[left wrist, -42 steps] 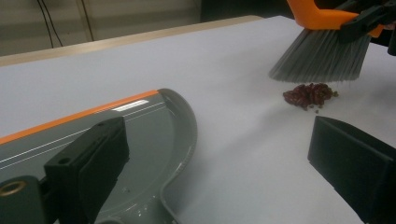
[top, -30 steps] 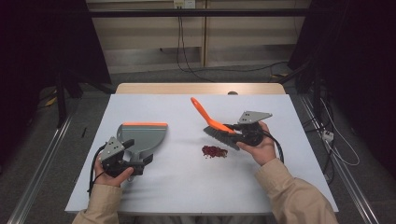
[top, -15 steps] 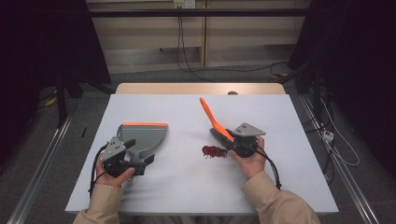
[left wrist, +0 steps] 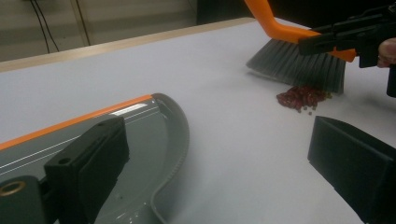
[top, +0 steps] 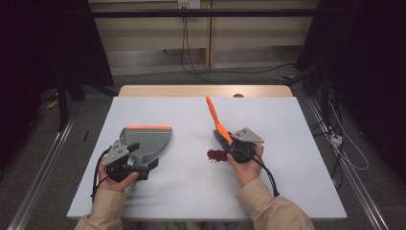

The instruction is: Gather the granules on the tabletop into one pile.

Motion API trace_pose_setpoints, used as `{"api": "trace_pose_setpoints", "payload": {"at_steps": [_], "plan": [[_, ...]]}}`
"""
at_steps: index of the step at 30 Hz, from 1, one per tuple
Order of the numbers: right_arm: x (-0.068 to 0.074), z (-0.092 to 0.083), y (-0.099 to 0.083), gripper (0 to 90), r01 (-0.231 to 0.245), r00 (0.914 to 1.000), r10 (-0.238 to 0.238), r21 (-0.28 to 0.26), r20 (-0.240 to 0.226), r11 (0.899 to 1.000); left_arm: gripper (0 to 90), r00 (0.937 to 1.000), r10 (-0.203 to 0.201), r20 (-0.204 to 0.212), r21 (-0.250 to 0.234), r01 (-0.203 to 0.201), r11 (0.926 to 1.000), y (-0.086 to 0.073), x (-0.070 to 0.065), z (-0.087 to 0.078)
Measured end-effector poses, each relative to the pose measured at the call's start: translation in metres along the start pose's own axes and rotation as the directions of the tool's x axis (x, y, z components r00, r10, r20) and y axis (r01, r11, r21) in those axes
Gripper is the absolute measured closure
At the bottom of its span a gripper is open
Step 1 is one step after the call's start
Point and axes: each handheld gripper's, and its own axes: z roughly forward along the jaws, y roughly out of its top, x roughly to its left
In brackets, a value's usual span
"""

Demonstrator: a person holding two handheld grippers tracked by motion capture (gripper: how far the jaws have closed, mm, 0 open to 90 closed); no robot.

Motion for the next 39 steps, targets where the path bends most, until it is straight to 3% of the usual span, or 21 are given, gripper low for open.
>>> {"api": "trace_pose_setpoints", "payload": {"at_steps": [8, 13, 17, 23, 28, 30, 34, 39], "plan": [[0.005, 0.003, 0.001, 71.3, -0.054, 0.9969, 0.056, -0.028, 0.056, 0.998, 4.9, 1.0000, -0.003, 0.001, -0.004, 0.003, 1.0000, 0.000, 0.000, 0.000], [0.002, 0.003, 0.003, 71.4, -0.058, 0.9956, 0.060, -0.032, 0.071, 0.998, 5.0, 1.0000, -0.001, 0.001, -0.004, 0.001, 1.0000, 0.000, 0.000, -0.001], [-0.004, -0.005, 0.007, 71.4, -0.062, 0.9947, 0.064, -0.027, 0.081, 0.998, 4.9, 1.0000, -0.001, 0.002, -0.005, 0.001, 1.0000, 0.000, 0.000, -0.001], [-0.007, -0.020, 0.005, 71.4, -0.056, 0.9898, 0.054, 0.014, 0.132, 0.998, 5.0, 1.0000, 0.002, 0.005, -0.009, -0.002, 1.0000, 0.001, -0.001, -0.002], [0.003, -0.022, -0.006, 71.3, -0.064, 0.9856, 0.061, 0.013, 0.158, 0.998, 5.0, 0.9999, 0.001, 0.010, -0.017, -0.001, 0.9999, 0.002, -0.004, -0.002], [0.010, -0.020, -0.005, 71.3, -0.090, 0.9857, 0.086, 0.019, 0.145, 0.996, 5.0, 0.9999, 0.007, 0.011, -0.018, -0.007, 0.9998, 0.003, -0.004, -0.002], [0.025, -0.013, -0.004, 71.3, -0.075, 0.9877, 0.072, 0.013, 0.139, 0.997, 5.0, 0.9999, 0.006, 0.014, -0.020, -0.006, 0.9998, 0.004, -0.004, -0.002], [0.028, -0.007, -0.002, 71.3, -0.088, 0.9847, 0.086, 0.008, 0.151, 0.996, 4.9, 0.9999, 0.007, 0.013, -0.020, -0.007, 0.9998, 0.004, -0.003, -0.002]]}}
